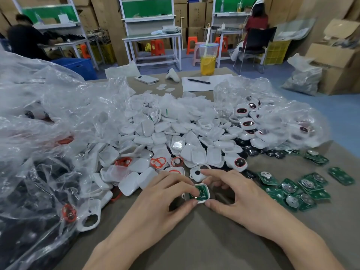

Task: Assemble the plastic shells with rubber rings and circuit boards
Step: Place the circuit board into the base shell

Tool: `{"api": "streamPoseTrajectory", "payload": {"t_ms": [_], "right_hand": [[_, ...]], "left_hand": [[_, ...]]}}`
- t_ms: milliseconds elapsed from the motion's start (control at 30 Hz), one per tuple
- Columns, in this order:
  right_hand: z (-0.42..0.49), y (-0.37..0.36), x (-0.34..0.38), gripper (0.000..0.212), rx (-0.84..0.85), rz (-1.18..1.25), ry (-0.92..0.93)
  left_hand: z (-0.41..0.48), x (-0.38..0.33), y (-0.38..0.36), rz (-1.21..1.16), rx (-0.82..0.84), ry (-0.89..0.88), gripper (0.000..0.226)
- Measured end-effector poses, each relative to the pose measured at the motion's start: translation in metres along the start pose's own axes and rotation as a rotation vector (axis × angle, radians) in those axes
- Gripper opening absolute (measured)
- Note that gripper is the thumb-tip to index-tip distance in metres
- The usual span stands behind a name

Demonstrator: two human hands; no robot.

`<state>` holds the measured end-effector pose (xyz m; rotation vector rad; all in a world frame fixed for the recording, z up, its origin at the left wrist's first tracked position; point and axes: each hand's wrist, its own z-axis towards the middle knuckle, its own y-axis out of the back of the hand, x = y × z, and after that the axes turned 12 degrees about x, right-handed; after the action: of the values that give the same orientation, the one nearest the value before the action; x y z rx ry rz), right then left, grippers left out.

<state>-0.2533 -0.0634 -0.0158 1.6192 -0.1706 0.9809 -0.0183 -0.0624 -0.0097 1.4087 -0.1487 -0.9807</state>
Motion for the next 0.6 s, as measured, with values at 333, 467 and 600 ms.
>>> {"api": "streamPoseTrajectory", "payload": {"t_ms": [333,467,600], "right_hand": [[0.0017,-0.0002,-0.0002,0.058,-0.008,0.006,0.006],[0.0015,-0.0018,-0.0002,0.05,-0.015,0.013,0.001],[0.0004,-0.0006,0.0014,0.039,-0.018,0.009,0.002]], "left_hand": [[0.0023,0.0023,0.0012,0.008,0.022,0.015,0.014],[0.0022,0.0026,0.0001,0.012,0.029,0.022,0.014],[0.0025,0.0023,0.0002,0.017,0.03,0.012,0.013]]}}
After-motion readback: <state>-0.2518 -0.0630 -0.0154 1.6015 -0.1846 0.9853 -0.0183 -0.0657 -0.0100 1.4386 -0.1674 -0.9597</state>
